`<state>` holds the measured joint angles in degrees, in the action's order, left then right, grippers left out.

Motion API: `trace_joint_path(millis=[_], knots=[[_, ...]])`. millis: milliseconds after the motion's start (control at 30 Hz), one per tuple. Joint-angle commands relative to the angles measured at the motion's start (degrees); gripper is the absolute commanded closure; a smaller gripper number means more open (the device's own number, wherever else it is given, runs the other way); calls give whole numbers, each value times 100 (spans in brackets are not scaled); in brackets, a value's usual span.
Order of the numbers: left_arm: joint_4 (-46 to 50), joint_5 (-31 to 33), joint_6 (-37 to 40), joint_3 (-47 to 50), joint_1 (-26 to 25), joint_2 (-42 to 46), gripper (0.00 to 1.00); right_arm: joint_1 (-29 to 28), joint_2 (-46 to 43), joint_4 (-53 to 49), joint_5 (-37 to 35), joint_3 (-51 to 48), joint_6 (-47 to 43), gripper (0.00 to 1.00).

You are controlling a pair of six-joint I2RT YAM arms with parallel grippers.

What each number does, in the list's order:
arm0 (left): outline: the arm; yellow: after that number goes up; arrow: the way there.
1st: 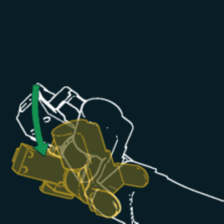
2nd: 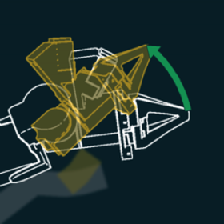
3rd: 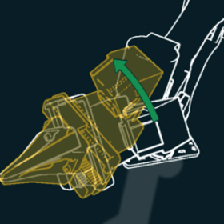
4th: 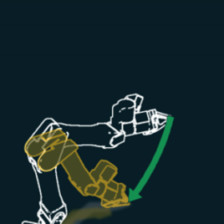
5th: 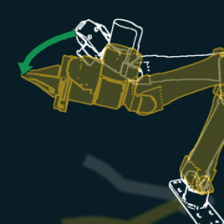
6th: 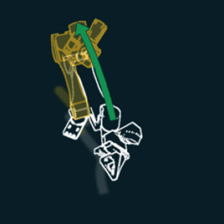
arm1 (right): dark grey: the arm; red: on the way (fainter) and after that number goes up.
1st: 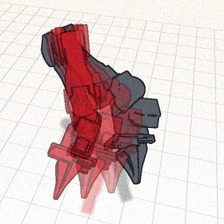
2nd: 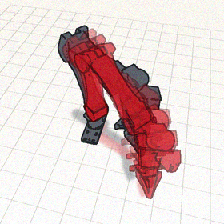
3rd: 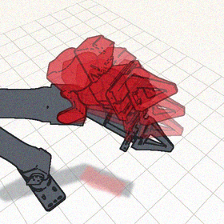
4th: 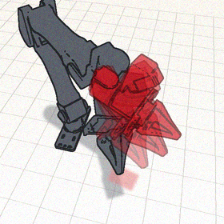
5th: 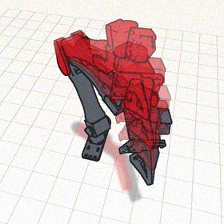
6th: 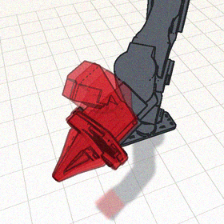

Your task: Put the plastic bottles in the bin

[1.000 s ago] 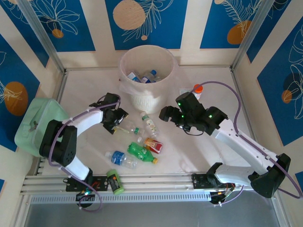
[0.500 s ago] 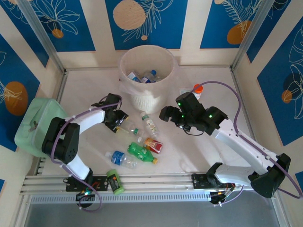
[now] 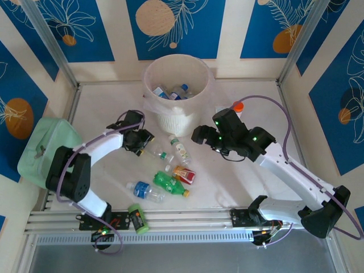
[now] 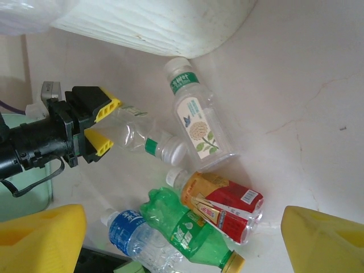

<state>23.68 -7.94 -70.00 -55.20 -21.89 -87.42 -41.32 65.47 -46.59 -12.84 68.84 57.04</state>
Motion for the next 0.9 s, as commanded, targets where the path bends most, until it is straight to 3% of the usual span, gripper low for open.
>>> trace_joint_path(millis=[0, 233, 400, 600, 767, 867], knots=[[-786, -365, 239, 194, -26, 670, 50, 53, -119, 204, 389, 267, -225, 11], [-1704, -868, 550, 193, -17, 1642, 53, 279, -62, 727, 1482, 656, -353, 10], [-1450, -1151, 1251, -352, -17, 2105, 53, 511, 236, 696, 2192, 1306, -576, 8], [-3924, -2460, 748, -492, -9, 2097, 53, 924, 694, 950, 3267, 1976, -554, 5], [-5279, -2951, 189, -775, -8, 1754, 56, 1036, 969, 1117, 3625, 2407, -556, 3], [-6622, -3221, -617, -749, -8, 1403, 56, 1072, 1113, 1228, 3805, 2585, -509, 2]])
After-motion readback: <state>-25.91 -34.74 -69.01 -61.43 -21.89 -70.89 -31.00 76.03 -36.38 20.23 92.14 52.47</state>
